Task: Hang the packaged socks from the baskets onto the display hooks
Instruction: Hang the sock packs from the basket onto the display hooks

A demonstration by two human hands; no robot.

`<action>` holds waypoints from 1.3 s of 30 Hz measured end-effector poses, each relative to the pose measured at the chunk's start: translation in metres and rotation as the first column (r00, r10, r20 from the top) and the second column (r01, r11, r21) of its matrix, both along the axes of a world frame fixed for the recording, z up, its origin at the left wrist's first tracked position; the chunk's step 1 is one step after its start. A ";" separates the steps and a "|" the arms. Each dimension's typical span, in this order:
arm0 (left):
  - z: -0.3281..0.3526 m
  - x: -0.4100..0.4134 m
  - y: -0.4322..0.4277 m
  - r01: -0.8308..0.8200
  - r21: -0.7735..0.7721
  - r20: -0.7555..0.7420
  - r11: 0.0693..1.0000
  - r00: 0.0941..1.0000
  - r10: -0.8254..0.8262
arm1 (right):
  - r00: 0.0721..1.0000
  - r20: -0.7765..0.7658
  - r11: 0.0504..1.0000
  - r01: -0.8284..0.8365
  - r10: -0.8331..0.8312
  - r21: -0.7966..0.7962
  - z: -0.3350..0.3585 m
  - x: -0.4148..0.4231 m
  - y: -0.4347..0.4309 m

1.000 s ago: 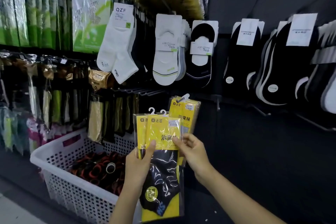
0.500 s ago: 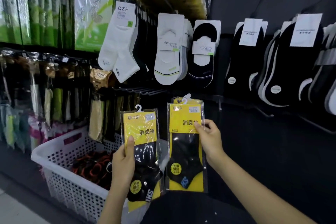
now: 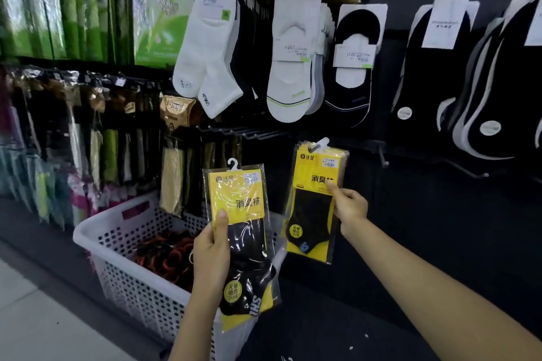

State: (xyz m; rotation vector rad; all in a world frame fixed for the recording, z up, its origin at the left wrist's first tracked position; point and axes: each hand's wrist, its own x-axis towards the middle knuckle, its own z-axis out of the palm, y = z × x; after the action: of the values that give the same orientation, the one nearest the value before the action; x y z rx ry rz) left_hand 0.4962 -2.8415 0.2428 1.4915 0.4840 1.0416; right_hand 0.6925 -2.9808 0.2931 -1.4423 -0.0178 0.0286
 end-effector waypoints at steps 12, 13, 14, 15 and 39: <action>0.006 0.005 -0.023 0.128 -0.014 -0.023 0.992 0.991 -0.128 | 0.959 0.086 0.957 -0.259 0.271 -0.127 -0.013 -0.061 -0.023; 0.006 0.006 -0.026 0.146 -0.005 -0.032 0.989 0.989 -0.146 | 0.929 0.093 0.928 -0.343 0.358 -0.147 -0.011 -0.073 -0.024; 0.006 0.008 -0.030 0.179 0.004 -0.030 0.984 0.984 -0.178 | 0.898 0.093 0.896 -0.413 0.431 -0.163 -0.010 -0.083 -0.024; 0.006 0.009 -0.034 0.219 0.010 -0.024 0.976 0.975 -0.219 | 0.869 0.092 0.867 -0.467 0.486 -0.174 -0.010 -0.091 -0.024; 0.002 0.027 -0.055 0.496 -0.083 0.065 0.864 0.868 -0.492 | 0.959 0.170 0.974 -0.222 0.226 -0.043 0.014 -0.067 -0.019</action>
State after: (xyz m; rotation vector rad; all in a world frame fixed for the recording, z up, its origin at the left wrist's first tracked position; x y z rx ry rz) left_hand 0.5236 -2.8968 0.2451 1.4013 0.1019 0.6293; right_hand 0.6253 -2.9998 0.3075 -1.4570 -0.3263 0.0887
